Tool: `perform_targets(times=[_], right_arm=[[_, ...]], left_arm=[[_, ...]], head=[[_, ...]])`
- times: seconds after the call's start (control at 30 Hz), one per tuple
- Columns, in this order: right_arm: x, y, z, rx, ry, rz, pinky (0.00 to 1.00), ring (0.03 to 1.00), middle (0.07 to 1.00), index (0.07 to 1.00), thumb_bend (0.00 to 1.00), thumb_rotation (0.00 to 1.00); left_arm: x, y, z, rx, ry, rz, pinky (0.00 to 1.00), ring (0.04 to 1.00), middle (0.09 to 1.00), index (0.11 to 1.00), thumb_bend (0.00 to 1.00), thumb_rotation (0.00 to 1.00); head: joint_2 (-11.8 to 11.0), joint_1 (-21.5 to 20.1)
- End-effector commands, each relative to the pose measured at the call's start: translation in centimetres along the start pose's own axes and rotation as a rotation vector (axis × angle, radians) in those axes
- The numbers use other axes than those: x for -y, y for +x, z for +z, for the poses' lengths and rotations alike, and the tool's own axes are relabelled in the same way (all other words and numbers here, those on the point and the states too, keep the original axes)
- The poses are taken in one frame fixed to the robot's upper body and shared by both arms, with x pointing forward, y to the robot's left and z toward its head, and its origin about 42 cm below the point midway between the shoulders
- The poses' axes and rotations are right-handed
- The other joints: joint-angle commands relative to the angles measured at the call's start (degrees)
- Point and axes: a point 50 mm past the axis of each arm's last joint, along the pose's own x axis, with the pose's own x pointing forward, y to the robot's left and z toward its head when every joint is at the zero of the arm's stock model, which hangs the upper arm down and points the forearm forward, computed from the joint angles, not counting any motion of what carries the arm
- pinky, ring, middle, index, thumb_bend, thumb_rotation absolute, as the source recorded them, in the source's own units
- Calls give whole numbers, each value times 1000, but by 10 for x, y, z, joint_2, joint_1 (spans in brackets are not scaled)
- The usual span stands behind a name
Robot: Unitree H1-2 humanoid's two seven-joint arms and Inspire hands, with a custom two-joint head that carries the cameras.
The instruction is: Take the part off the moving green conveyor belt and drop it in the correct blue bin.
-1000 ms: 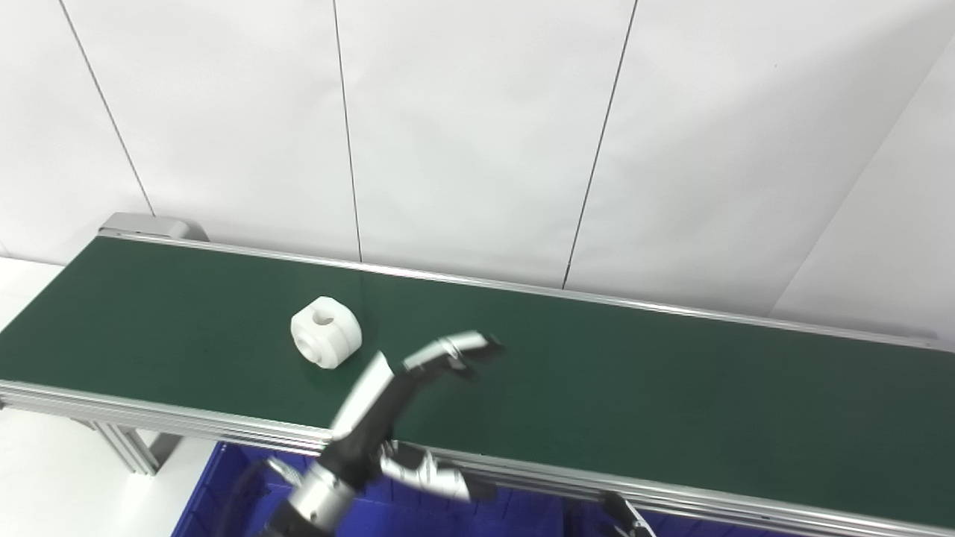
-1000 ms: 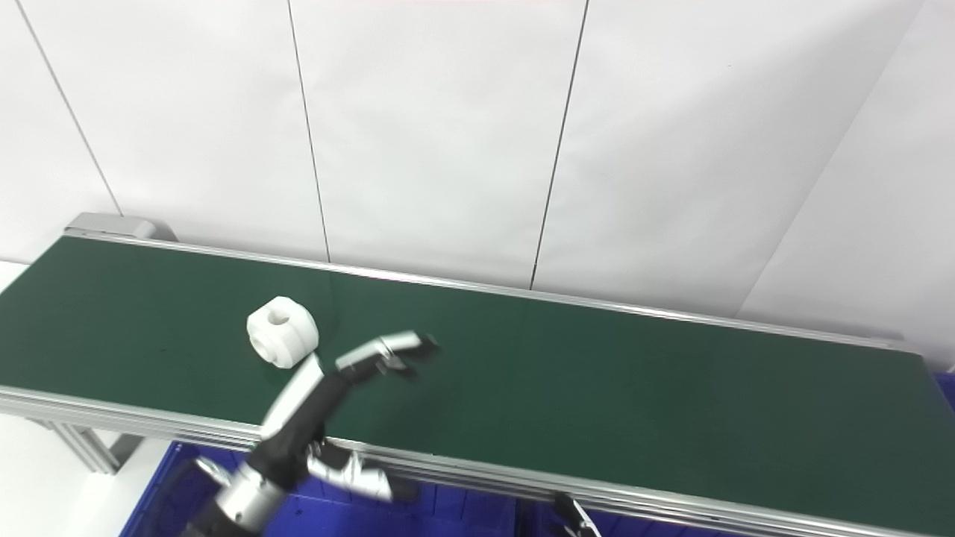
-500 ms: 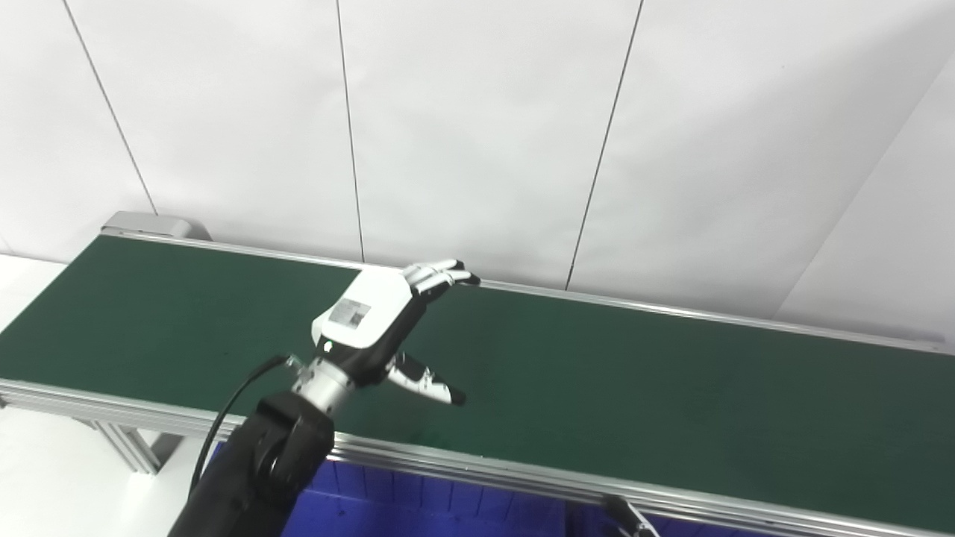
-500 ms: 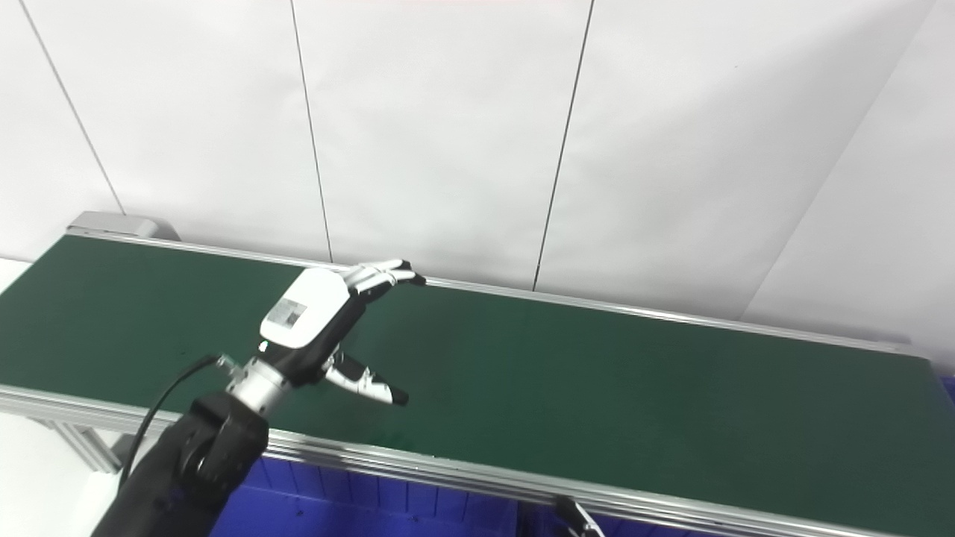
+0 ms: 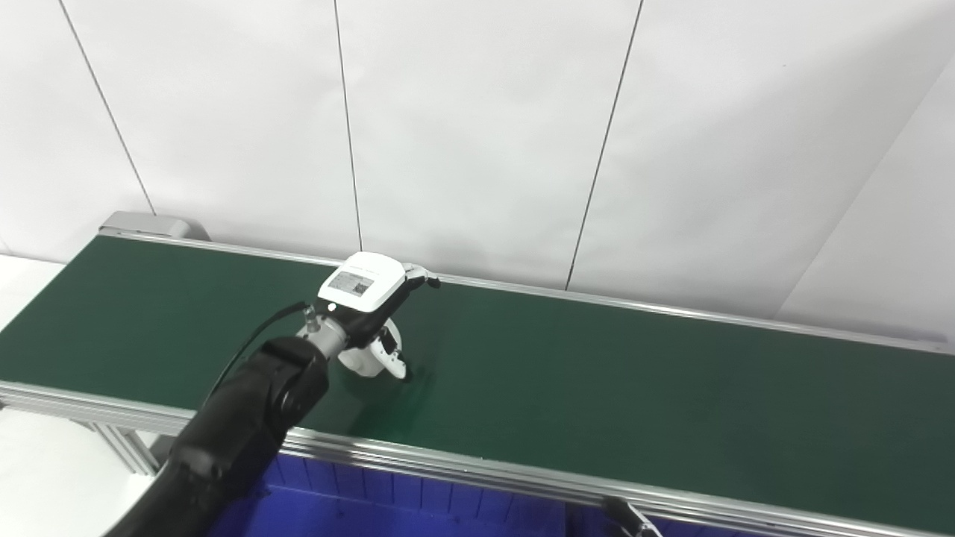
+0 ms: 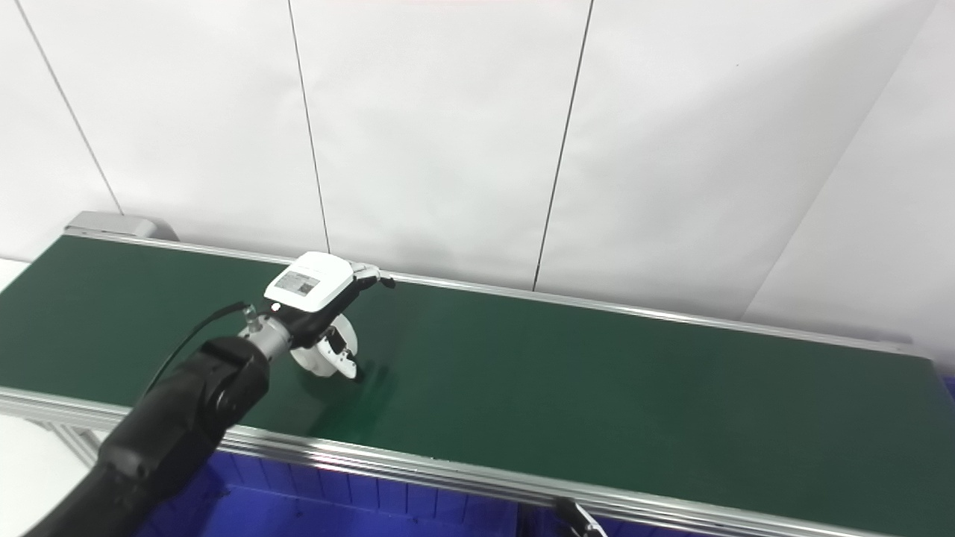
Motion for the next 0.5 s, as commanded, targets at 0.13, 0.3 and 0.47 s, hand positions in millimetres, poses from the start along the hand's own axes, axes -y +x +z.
perform_targets(times=[0.13,0.3,0.47], right_arm=[[1,6,13,90,-2,-1,816,864,922,938,840,1000],[1,5,13,91,-2,0,817,866,926,938,846,1000],[2,6,14,94,-2,2,822,865,927,940,841,1000]], left_arm=[[-32,16,-16,-26,84,-15,671,826,838,790,1000,172],[-28,20,-19,-40,111,-80,669,830,840,787,1000,172],[-12,22,-19,-48,173,-123,657,824,834,778,1000,165]], head=[[3,1],[6,1],[7,1]])
